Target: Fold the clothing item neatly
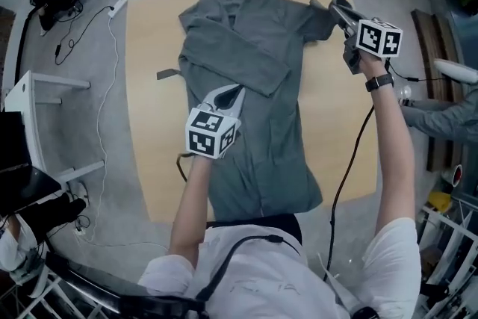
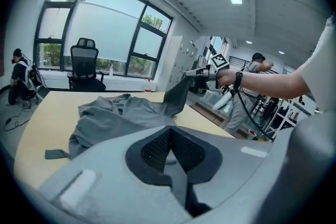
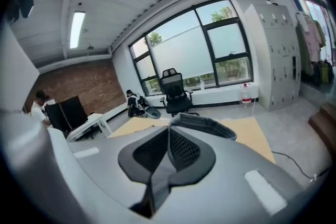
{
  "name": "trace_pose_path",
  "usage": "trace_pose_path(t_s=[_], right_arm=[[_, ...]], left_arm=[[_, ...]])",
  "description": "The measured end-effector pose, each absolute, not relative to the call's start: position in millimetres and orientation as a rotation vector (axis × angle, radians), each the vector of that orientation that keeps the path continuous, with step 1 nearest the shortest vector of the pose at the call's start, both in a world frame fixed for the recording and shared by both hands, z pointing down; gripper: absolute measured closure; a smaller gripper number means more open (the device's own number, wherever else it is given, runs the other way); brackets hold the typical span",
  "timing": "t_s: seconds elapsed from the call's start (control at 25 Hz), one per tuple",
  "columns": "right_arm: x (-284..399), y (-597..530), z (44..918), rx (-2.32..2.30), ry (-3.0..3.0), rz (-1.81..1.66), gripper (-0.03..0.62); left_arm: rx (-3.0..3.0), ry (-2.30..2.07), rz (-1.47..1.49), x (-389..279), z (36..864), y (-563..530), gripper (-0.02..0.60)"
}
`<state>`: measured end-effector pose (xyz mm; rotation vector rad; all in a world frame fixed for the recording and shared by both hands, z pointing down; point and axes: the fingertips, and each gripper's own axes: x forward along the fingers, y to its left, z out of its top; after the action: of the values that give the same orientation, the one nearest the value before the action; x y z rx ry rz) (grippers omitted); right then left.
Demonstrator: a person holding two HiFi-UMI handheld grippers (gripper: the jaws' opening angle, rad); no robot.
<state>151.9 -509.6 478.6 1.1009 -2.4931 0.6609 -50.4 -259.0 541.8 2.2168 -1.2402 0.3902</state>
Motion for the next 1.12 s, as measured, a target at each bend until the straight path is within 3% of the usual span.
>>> trace_pose_path(t_s=[0.4,0.72,0.76,0.84,0.88,1.12], right_arm=[[-67.2,-393.4,522.8,0.692,-2.566,0.554,0.582],[-158.1,-280.1,639.5,0.501,-2.468,0.561,0.575],[-166.0,-265.5,652.8,0.447,-2.447,0.533,0.549],[-178.5,-236.4,674.3,0.331,-2.405,0.472,0.389],[-182.5,-224.0,680.5,0.282,-2.393,0.444,0.352],[-165.3,-190.3,675.3,0.192,-2.416,0.439,0.345]], left_arm=[[2.115,-1.353,0.334,-127.0,547.1,-223.0,0.581],[1.964,-1.480,0.281,-197.5,564.7,-196.7,0.581],[1.943,-1.495,0.277,-205.1,568.2,-193.9,0.581],[1.909,-1.513,0.282,-216.5,576.1,-189.1,0.581],[1.897,-1.518,0.286,-220.6,579.8,-187.8,0.581],[1.869,-1.503,0.333,-219.9,599.1,-203.9,0.580]])
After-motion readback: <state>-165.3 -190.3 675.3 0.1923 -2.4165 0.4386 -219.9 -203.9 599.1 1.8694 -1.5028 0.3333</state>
